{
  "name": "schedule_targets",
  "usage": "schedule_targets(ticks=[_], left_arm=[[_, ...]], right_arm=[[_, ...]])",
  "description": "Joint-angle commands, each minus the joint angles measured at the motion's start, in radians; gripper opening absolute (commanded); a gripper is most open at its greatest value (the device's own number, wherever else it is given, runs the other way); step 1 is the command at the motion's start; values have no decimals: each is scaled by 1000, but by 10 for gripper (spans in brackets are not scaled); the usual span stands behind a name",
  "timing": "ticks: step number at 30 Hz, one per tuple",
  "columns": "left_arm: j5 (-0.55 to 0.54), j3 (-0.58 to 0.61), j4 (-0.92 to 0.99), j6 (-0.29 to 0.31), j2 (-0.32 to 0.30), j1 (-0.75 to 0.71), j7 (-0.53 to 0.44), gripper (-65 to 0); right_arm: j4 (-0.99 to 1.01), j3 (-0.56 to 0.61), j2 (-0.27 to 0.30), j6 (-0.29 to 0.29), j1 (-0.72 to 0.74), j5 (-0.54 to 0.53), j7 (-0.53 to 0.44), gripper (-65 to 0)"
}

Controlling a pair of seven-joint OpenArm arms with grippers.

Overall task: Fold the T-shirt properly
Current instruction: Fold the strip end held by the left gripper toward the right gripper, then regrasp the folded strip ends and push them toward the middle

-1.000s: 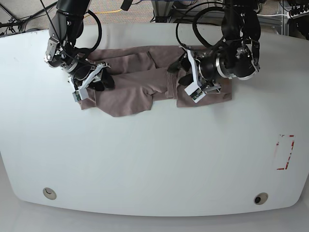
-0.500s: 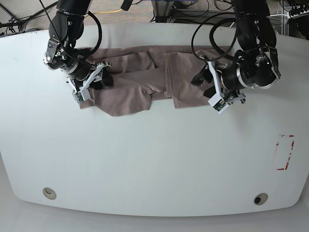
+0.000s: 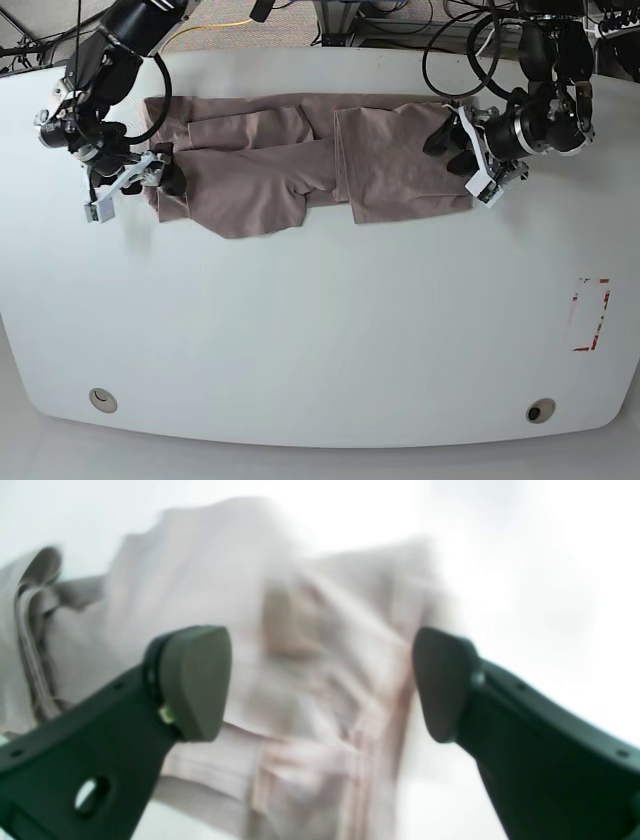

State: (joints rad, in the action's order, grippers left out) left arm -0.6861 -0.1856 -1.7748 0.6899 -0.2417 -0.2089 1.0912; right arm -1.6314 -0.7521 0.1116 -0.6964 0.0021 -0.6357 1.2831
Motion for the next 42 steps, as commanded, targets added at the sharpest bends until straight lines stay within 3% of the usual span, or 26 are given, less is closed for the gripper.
schedule_targets(ticks=[1, 5, 10, 19, 26, 28, 35, 42], left_arm=[[-11, -5, 60, 0, -12, 7, -39, -357], [-11, -5, 114, 0, -12, 2, -72, -357], [-10, -5, 120, 0, -12, 1, -89, -357], [-10, -5, 120, 0, -14, 7, -85, -357], [-10, -4, 122, -8, -12, 9, -89, -357], [-10, 19, 122, -8, -9, 22, -87, -357], [12, 153, 140, -9, 6, 70, -90, -357], [104, 174, 250, 0, 107, 141, -89, -357]], right_arm=[[41, -37, 49, -2, 28, -91, -4, -111], [147, -91, 109, -2, 25, -177, 5, -111], [259, -94, 141, -2, 22, -184, 2, -111], [268, -20, 81, -2, -26, -184, -20, -111], [184, 36, -8, -2, -67, -164, -43, -124], [136, 50, -22, -2, -69, -138, -46, -185], [21, 70, -23, 7, -67, -120, -49, -621], [-146, 64, 40, 71, -89, -125, -27, -650]])
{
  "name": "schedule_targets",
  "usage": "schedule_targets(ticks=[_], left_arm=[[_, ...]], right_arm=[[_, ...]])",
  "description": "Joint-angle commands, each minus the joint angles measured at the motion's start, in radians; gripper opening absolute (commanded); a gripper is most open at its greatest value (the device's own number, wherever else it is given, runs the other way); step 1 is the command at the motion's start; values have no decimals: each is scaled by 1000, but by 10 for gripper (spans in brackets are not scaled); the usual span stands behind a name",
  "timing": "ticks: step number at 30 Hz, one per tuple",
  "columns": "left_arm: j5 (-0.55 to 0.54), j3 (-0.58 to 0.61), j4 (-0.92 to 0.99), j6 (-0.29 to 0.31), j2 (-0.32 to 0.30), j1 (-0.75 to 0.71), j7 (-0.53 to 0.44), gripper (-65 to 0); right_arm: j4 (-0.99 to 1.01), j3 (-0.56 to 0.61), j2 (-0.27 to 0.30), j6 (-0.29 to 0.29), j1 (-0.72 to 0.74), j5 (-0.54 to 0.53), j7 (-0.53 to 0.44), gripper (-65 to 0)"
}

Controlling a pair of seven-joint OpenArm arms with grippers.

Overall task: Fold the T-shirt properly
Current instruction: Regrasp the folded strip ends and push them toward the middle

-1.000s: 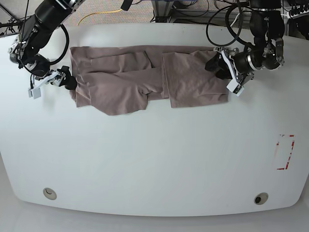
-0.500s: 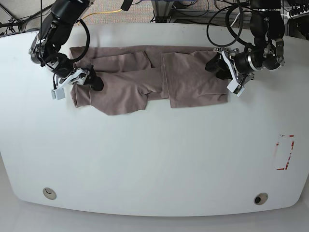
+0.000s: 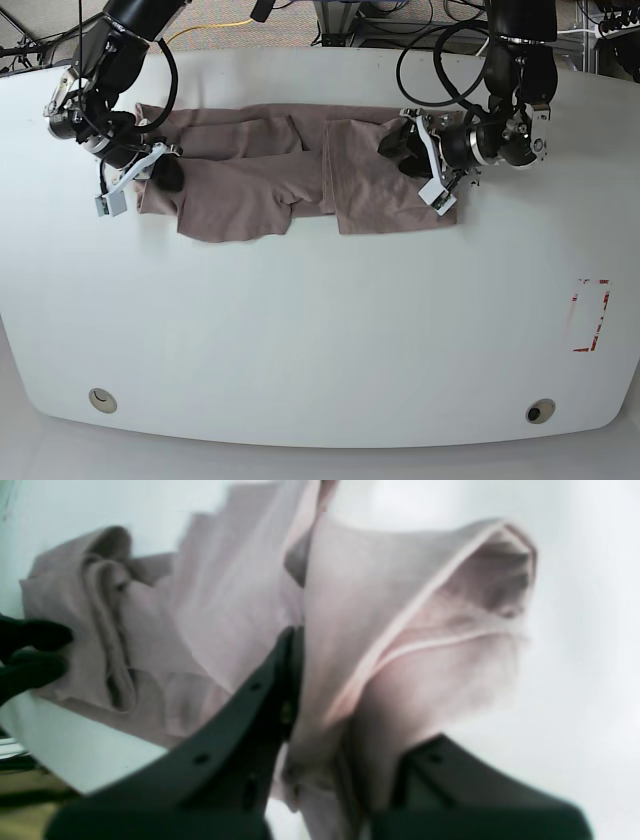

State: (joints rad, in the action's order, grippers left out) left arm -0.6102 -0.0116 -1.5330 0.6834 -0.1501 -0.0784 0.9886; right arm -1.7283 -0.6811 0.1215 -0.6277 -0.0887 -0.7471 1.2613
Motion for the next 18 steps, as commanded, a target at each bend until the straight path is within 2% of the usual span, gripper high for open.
schedule_targets(ticks=[1, 4, 9, 13, 18], left_arm=[[23, 0, 6, 9, 25, 19, 19, -357], [-29, -1, -74, 15, 19, 21, 20, -357], [-126, -8, -195, 15, -65, 19, 92, -357], [-169, -70, -203, 15, -115, -24, 91, -357], [-159, -87, -103, 15, -116, -27, 75, -357]], right_arm=[[-69, -7, 39, 4, 2, -13, -1, -650], [-105, -2, 47, 4, 0, -13, 2, -650], [-129, -2, 50, 4, -4, -13, 4, -650], [-175, 1, 48, 4, -18, -13, 4, -650], [-213, 59, 39, 6, -19, -13, 4, -650]])
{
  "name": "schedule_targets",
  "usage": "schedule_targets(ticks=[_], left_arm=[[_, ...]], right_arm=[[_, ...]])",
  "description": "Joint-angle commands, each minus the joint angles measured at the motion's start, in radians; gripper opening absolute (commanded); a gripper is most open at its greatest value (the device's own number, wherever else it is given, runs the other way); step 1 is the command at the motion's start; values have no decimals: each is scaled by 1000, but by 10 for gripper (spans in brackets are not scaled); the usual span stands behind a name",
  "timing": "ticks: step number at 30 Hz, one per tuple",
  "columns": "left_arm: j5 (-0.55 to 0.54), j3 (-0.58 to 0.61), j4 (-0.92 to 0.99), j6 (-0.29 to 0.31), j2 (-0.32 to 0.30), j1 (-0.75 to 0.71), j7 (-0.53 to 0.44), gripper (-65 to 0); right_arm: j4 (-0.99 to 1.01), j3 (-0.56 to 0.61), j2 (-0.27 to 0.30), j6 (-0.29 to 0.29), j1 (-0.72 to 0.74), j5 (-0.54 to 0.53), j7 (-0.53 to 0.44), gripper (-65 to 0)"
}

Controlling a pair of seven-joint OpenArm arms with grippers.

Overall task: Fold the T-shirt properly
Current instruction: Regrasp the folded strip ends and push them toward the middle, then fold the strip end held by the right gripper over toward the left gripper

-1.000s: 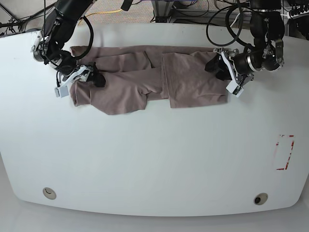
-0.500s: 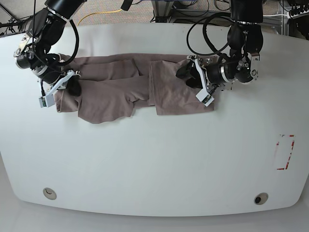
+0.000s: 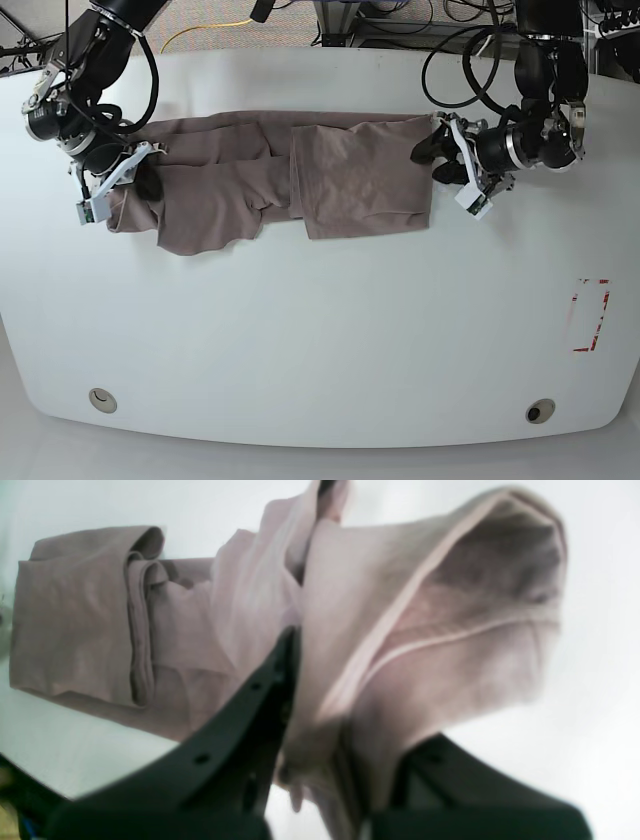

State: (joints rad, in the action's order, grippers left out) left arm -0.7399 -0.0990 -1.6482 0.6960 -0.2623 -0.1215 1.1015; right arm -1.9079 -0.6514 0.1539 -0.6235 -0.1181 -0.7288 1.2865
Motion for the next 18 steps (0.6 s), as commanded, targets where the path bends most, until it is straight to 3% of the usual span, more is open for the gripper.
schedule_targets(ticks=[1, 6, 10, 18], left_arm=[[-30, 2, 33, 2, -4, 16, -50, -357], [-30, 97, 190, 2, -2, 73, -160, -357], [-30, 163, 277, 2, -4, 110, -166, -357], [-30, 178, 291, 2, -4, 119, -166, -357]], right_arm=[[-41, 46, -3, 3, 7, -31, -21, -650], [-51, 95, -67, 4, 7, -31, -21, -650], [-61, 155, -87, 4, 4, -33, -21, -650], [-69, 258, -202, 4, 10, -31, -26, -650]])
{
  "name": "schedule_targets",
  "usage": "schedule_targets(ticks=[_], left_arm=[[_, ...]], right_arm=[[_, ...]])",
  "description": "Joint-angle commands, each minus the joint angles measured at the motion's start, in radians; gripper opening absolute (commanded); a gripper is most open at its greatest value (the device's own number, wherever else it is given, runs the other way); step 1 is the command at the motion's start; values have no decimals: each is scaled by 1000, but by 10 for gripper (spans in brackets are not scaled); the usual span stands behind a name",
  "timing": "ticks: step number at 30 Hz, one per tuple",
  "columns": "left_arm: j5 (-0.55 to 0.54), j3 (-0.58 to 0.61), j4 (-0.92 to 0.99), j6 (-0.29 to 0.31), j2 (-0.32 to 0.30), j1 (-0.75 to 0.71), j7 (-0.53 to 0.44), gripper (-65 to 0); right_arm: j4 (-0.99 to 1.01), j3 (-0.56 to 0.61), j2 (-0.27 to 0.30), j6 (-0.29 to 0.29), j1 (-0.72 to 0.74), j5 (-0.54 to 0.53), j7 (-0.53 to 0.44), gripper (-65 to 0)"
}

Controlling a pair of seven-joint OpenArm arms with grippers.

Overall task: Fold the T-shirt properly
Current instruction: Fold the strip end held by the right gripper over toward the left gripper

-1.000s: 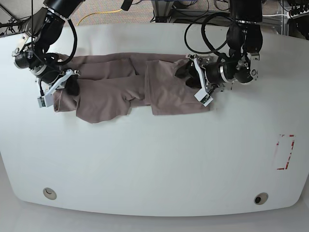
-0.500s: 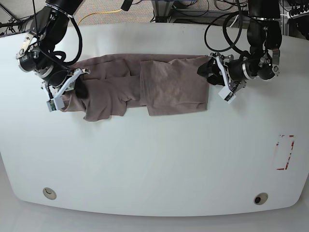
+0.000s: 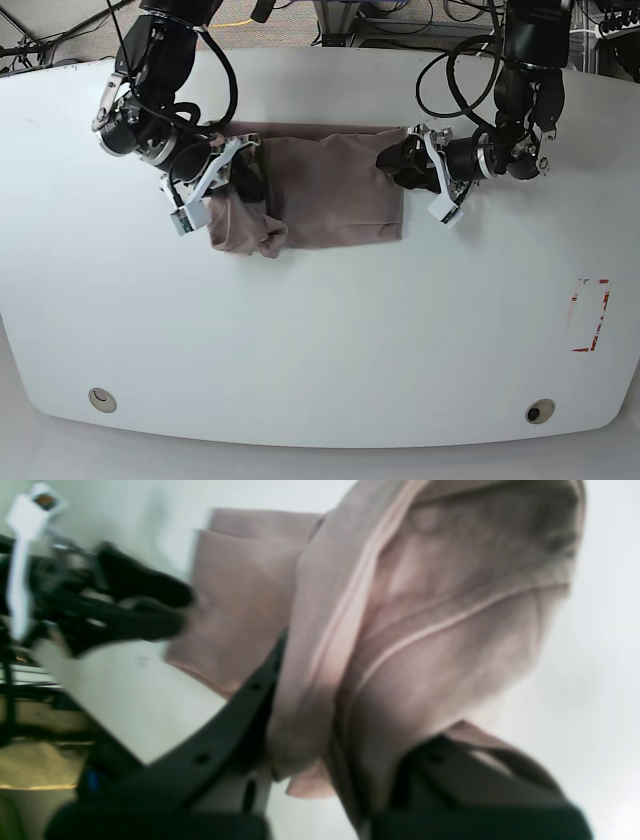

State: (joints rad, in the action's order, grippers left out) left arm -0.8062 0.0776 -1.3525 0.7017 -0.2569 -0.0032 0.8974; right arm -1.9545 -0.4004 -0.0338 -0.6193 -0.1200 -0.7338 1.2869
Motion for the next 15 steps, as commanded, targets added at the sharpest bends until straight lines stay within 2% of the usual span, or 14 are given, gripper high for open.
schedule_targets(ticks=[1, 7, 15], left_arm=[[37, 1, -5, -4, -9, -4, 38, -357], [37, 1, 0, -4, -8, -1, 38, -357], [37, 1, 0, -4, -8, -2, 38, -357]], right_arm=[[-23, 13, -30, -1, 13, -27, -28, -650], [-18, 27, -108, 0, 50, -20, -36, -650], [77, 113, -117, 2, 58, -19, -88, -650]])
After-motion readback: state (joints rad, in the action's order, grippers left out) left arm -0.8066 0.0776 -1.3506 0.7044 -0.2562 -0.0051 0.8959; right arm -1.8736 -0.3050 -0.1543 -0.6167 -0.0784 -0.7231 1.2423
